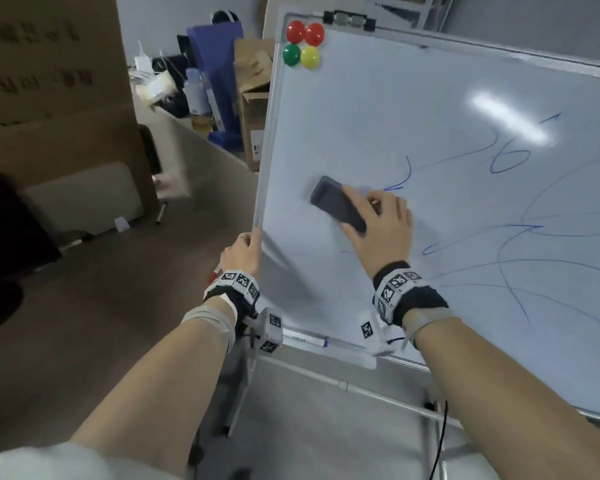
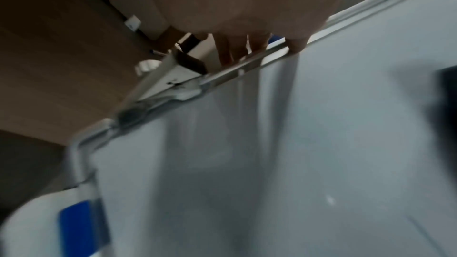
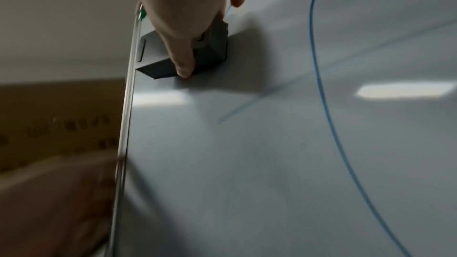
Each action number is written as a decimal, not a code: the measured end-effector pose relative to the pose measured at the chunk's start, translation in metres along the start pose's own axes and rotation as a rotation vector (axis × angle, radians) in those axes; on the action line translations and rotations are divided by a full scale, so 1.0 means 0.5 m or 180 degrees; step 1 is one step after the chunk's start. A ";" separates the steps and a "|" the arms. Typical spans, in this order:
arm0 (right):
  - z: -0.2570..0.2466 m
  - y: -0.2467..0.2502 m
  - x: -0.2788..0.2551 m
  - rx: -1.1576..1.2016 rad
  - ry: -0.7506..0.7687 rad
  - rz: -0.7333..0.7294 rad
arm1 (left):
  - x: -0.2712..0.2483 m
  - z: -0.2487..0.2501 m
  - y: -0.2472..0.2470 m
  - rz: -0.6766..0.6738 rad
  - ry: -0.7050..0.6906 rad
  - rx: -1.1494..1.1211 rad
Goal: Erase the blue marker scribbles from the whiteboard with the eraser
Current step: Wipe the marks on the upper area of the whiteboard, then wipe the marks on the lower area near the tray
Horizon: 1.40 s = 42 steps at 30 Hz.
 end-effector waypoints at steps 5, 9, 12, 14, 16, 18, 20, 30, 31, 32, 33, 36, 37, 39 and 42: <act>0.012 -0.020 -0.055 0.0189 -0.0240 -0.0188 | -0.030 -0.051 -0.020 0.0064 0.0112 0.0237; -0.060 -0.106 -0.226 -0.0073 0.0839 -0.0844 | -0.045 -0.037 -0.040 0.0088 0.0268 0.0430; -0.031 -0.073 -0.165 -0.0101 0.0575 -0.0612 | -0.040 -0.037 -0.039 0.0089 0.0349 0.0490; 0.008 -0.024 -0.087 -0.0107 0.0057 -0.0297 | -0.042 -0.033 -0.035 0.0125 0.0459 0.0509; 0.045 0.019 -0.025 -0.0053 -0.0299 -0.0004 | -0.047 -0.022 -0.031 0.0170 0.0652 0.0556; 0.074 0.048 0.016 -0.0043 -0.0425 0.0136 | -0.050 0.005 -0.026 0.0328 0.0817 0.0510; 0.109 0.069 0.047 -0.0064 -0.0574 0.0162 | -0.049 0.061 -0.026 0.0626 0.0728 0.0268; 0.131 0.024 0.005 0.0166 0.0130 -0.0134 | -0.001 0.198 -0.054 0.1224 0.0010 -0.0342; 0.115 -0.001 -0.024 0.0198 0.0382 -0.0281 | -0.002 0.193 -0.052 0.1326 -0.0051 -0.0371; 0.102 -0.020 -0.048 0.0213 0.0576 -0.0394 | -0.003 0.191 -0.051 0.1389 -0.0104 -0.0376; 0.094 -0.031 -0.063 0.0214 0.0705 -0.0471 | -0.004 0.190 -0.051 0.1423 -0.0130 -0.0367; 0.109 -0.005 -0.044 0.0107 0.0676 -0.0390 | -0.008 0.188 -0.051 0.1555 -0.0144 -0.0355; 0.129 0.017 -0.023 0.0064 0.0470 -0.0255 | -0.013 0.187 -0.053 0.1603 -0.0154 -0.0353; 0.187 0.064 0.024 0.0058 -0.0088 0.0048 | -0.036 0.177 -0.063 0.1711 -0.0120 -0.0338; 0.223 0.091 0.037 0.0067 -0.0340 0.0231 | -0.084 0.132 -0.086 0.1949 0.0114 -0.0407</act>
Point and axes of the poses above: each hand's wrist, its own x-axis towards the middle knuckle, its own y-axis out of the back of the hand, z = x × y, the point moved 7 cm from there along x, towards the middle knuckle, and after that the axes turned 11 degrees about -x, right-handed, at the moved point
